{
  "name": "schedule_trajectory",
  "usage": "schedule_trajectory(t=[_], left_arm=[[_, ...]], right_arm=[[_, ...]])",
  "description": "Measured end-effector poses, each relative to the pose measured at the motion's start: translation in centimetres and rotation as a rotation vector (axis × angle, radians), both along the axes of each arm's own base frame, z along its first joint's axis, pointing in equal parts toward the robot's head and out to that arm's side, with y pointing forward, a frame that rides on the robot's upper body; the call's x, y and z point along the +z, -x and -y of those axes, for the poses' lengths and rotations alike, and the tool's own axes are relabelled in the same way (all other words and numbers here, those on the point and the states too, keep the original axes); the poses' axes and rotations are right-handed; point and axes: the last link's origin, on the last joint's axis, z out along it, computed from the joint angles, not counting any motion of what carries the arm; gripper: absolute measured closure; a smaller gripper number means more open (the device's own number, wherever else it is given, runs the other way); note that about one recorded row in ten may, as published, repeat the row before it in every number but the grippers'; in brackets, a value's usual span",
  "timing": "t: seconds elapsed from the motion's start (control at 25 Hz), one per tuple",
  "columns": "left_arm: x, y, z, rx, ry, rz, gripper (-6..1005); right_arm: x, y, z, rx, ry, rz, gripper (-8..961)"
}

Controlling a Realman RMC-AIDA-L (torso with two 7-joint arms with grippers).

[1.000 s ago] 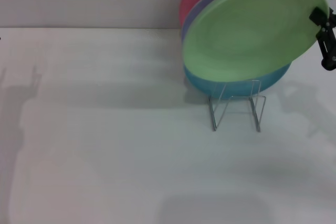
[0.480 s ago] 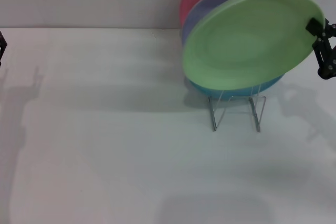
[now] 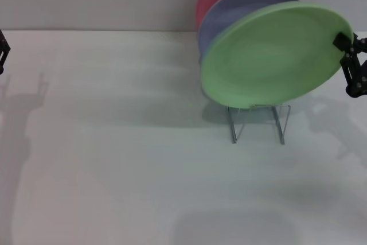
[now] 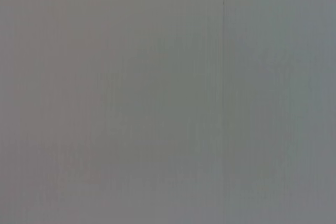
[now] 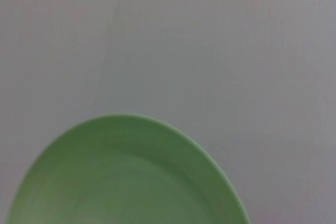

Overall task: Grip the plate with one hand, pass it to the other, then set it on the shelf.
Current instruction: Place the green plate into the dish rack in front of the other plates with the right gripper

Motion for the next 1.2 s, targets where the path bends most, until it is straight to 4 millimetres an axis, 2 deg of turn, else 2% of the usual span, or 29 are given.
schedule_trajectory(t=[0.44, 1.2], left_arm=[[-0.2, -0.1, 0.0, -0.002, 0.008, -0.002, 231], [-0.5, -0.3, -0.5, -0.009, 0.019, -0.013, 231]], right_arm=[[-0.5, -0.7, 0.0, -0.028, 0.009, 0.002, 911], [-3.7, -2.6, -1.0, -0.148, 0.081, 0.057, 844]])
